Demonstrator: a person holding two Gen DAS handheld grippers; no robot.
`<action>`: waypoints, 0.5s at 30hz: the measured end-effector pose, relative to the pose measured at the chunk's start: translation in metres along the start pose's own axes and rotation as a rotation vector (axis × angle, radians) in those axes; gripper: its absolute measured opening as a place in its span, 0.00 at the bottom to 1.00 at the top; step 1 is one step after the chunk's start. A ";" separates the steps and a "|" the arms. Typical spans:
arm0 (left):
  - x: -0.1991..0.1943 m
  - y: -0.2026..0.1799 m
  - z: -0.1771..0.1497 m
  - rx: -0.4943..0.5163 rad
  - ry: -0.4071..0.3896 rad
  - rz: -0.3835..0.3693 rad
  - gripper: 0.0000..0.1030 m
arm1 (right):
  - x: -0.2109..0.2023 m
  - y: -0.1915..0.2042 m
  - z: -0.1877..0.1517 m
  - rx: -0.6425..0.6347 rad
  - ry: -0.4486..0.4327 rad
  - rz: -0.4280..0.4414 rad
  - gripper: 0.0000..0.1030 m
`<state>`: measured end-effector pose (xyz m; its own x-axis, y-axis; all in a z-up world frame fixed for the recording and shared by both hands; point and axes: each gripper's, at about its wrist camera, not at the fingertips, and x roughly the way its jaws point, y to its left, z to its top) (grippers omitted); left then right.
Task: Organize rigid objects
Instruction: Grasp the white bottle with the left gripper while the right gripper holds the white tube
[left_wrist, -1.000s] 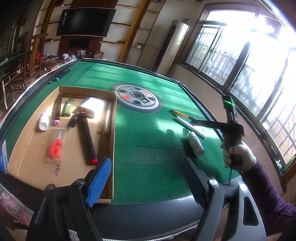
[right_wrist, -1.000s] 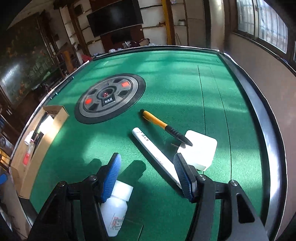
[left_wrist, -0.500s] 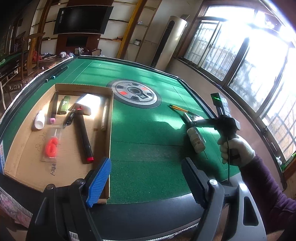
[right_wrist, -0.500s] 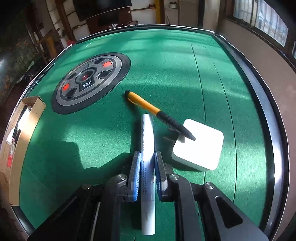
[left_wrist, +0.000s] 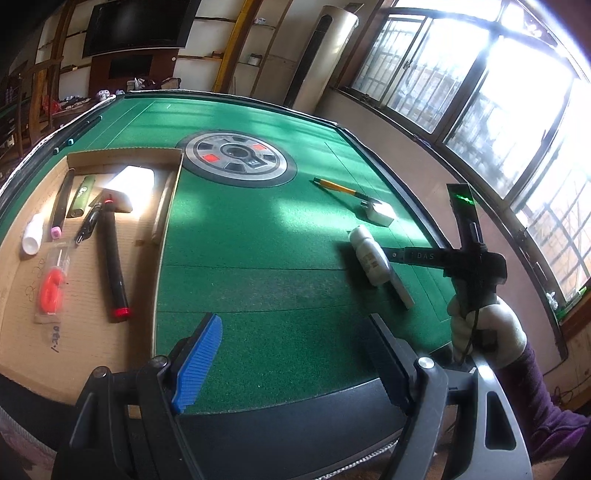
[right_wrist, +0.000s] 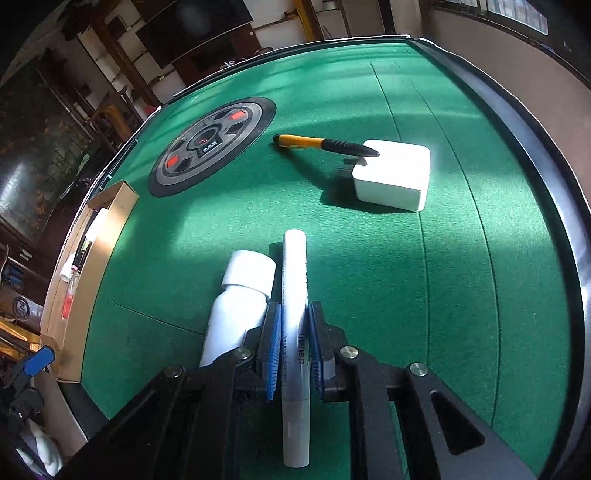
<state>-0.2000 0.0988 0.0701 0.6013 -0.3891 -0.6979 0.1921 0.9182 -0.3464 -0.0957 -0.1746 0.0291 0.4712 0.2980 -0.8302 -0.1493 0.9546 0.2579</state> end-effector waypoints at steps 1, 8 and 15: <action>-0.001 -0.001 0.000 0.003 0.000 0.003 0.79 | 0.001 0.005 -0.001 -0.005 -0.001 0.007 0.15; 0.001 0.000 0.002 -0.021 0.012 0.015 0.79 | 0.004 0.019 -0.007 -0.041 -0.002 0.042 0.14; 0.014 -0.024 0.016 0.041 0.012 0.039 0.79 | 0.001 -0.010 0.005 0.008 -0.049 -0.016 0.14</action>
<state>-0.1835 0.0727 0.0781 0.5994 -0.3539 -0.7179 0.2007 0.9347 -0.2933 -0.0892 -0.1833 0.0280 0.5156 0.2821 -0.8091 -0.1346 0.9592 0.2487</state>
